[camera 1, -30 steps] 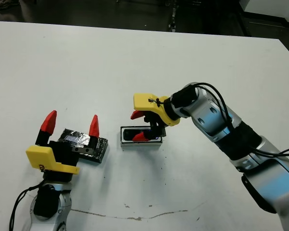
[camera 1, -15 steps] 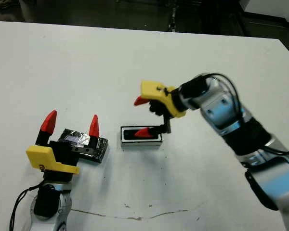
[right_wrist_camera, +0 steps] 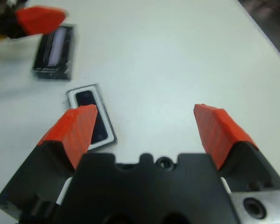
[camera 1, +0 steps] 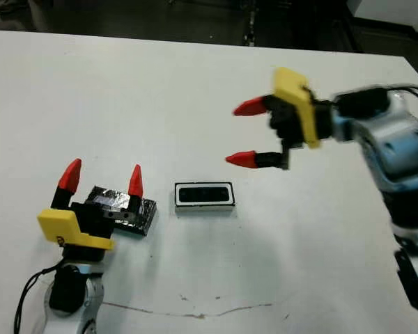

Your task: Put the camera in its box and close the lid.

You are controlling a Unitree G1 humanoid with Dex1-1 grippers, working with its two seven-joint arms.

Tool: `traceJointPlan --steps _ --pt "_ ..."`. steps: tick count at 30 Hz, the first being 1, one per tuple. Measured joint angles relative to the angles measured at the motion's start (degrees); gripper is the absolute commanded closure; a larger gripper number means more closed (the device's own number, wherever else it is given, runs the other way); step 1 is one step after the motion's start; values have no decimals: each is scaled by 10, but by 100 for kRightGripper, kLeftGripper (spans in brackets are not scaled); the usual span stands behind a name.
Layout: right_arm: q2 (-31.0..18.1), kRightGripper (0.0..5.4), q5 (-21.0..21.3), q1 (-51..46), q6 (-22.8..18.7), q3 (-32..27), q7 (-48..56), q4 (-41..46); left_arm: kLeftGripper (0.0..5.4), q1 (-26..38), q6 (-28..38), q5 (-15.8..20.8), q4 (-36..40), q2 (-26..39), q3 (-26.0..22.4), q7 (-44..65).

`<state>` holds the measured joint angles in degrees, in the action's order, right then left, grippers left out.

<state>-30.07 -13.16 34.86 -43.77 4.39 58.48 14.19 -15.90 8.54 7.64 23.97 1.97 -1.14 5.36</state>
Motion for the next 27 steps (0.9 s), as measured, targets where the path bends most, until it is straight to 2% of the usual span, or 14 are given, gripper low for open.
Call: traceJointPlan --steps 3,5,8,11,18,27 --pt "20 34 -25 -86 3 -76 -78 66 0 2 -1 2 -1 1 -1 2" --pt "48 65 -38 -150 22 -119 -131 104 0 3 0 3 -2 2 -3 3" --pt "86 115 -50 -232 63 -159 -188 138 0 5 0 3 -4 3 -5 4" --pt "121 165 -54 -310 124 -178 -230 154 0 5 0 2 -7 4 -9 4" --pt "211 282 -42 -449 253 -152 -310 153 0 8 1 3 -13 5 -12 8" --pt "261 431 6 -501 402 -120 -386 117 0 8 4 10 -15 25 -29 26"
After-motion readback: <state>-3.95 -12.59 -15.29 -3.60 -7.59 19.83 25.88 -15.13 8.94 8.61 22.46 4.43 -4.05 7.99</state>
